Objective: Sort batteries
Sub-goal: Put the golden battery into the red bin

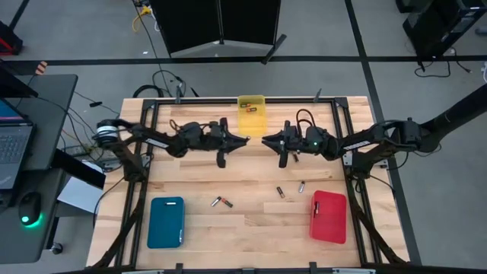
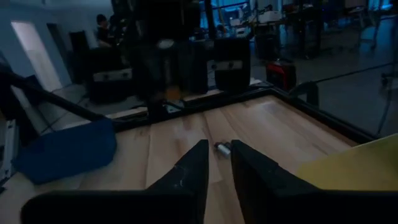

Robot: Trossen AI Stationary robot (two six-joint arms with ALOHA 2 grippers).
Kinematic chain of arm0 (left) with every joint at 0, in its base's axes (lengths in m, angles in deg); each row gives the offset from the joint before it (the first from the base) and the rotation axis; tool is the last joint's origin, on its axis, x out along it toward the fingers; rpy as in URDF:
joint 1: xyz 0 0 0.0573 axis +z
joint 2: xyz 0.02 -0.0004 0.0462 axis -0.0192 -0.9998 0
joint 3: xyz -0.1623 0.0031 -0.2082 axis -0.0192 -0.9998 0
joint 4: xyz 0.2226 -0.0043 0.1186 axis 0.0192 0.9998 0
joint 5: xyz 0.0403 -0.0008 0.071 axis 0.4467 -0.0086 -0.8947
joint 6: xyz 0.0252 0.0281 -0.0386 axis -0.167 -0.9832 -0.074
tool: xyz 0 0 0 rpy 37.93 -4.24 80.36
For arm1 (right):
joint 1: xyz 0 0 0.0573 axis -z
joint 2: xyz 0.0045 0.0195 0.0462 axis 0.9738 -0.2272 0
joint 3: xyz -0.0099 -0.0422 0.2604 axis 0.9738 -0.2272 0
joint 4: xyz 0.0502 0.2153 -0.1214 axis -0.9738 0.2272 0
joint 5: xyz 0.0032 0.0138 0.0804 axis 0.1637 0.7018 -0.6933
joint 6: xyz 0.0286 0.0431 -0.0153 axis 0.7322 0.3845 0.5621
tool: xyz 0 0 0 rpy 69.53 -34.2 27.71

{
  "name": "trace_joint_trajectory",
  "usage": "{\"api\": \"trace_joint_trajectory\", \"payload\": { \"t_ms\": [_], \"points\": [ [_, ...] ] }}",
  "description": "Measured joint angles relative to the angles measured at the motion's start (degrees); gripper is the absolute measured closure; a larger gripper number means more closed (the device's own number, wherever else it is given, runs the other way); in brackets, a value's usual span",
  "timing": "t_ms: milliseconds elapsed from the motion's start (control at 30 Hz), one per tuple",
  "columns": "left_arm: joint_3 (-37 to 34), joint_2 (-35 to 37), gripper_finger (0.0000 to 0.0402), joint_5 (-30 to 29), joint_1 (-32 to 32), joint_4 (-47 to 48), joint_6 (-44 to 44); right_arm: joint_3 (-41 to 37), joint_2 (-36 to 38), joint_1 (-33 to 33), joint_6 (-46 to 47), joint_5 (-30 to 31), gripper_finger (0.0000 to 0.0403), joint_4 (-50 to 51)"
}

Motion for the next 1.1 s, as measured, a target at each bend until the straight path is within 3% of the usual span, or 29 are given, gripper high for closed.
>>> {"api": "trace_joint_trajectory", "payload": {
  "t_ms": [167, 433, 567, 767, 1100],
  "points": [
    [4.65, -4.7, 0.0352, 0.99, -1.03, -0.03, -2.04, 0.0, 0.0, 0.0, 2.09, 2.29, 0.0283, -1.21],
    [6.58, -5.96, 0.0352, 2.04, -1.29, 2.75, -9.11, 0.0, 0.0, 0.15, 4.98, 1.47, 0.024, -2.53],
    [6.71, -5.98, 0.0352, 1.97, -1.24, 3.12, -8.45, 0.0, 0.0, -0.09, 4.49, -0.85, 0.0235, -4.31],
    [8.35, -5.96, 0.0352, 1.66, -1.11, 3.09, -0.51, 0.0, 0.0, -1.66, 2.65, -6.04, 0.0237, -9.82],
    [12.64, -5.98, 0.0352, 3.28, -2.04, 6.76, 1.63, 0.0, 0.02, -2.61, 0.96, -5.23, 0.0237, -12.17]
  ]
}}
